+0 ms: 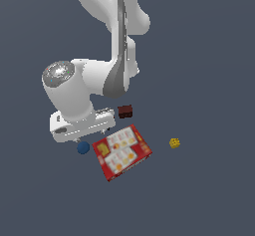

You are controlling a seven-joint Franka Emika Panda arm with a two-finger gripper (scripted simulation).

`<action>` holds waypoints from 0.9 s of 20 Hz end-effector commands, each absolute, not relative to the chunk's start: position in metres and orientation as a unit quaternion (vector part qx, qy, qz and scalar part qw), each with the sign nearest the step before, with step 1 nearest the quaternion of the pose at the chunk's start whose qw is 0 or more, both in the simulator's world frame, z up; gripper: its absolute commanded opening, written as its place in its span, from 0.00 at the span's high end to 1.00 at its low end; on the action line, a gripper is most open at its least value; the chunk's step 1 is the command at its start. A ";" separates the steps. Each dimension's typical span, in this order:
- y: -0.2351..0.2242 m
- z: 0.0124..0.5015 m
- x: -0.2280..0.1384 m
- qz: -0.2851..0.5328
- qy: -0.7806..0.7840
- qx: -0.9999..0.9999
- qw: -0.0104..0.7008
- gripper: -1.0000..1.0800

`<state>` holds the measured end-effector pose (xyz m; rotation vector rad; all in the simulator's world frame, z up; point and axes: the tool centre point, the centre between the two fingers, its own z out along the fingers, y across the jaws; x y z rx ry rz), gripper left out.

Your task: Pick up a designated object from a clutter of objects.

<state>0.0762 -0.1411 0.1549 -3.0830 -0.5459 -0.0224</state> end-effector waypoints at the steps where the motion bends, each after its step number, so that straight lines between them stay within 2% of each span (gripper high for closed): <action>1: -0.157 0.136 0.077 -0.006 -0.192 -0.981 0.004 0.04; 10: -0.194 0.092 0.075 -0.001 -0.232 -0.973 0.001 0.04; 18: -0.202 0.082 0.073 0.000 -0.240 -0.971 0.000 0.04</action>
